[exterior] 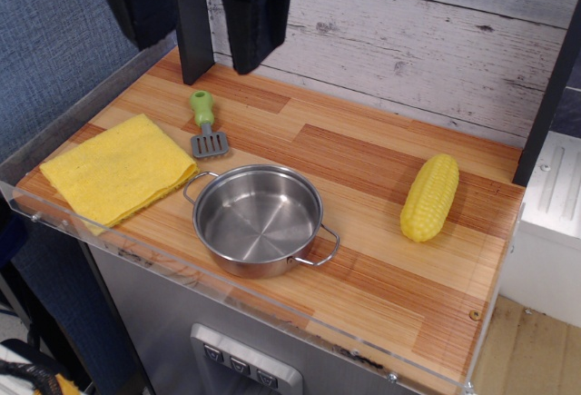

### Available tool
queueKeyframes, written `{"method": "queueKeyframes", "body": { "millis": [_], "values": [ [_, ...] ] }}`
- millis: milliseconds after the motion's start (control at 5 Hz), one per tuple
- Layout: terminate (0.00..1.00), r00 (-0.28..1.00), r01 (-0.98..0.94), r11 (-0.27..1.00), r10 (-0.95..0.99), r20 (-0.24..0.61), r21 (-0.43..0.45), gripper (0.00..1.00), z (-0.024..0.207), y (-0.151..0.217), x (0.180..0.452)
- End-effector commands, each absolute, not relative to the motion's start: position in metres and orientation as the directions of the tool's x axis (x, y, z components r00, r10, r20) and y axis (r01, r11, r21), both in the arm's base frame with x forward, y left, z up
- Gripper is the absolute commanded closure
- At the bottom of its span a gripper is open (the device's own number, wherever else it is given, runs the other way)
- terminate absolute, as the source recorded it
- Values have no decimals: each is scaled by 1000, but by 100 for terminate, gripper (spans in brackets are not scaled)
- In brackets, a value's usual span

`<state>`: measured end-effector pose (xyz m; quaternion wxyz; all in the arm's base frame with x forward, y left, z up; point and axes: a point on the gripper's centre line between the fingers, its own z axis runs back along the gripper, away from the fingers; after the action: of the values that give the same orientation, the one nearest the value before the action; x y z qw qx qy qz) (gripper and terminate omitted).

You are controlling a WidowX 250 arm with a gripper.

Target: Put the yellow cloth behind the pot.

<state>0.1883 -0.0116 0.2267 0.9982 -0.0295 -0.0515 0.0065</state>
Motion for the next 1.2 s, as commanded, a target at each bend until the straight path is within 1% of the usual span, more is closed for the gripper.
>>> {"method": "queueKeyframes", "body": {
  "millis": [0,200,400,600,800,1000],
  "values": [
    [0,995,-10,998,16,102,-59,0,227,-12,188],
    [0,976,-177,978,189,105,-112,0,237,19,198],
    [0,957,-260,958,272,97,-118,0,238,47,206],
    [0,910,-391,910,405,94,-136,0,238,85,207],
    [0,831,-532,834,548,99,-149,0,227,121,204],
    [0,763,-612,773,633,131,-167,0,217,145,199]
  ]
}}
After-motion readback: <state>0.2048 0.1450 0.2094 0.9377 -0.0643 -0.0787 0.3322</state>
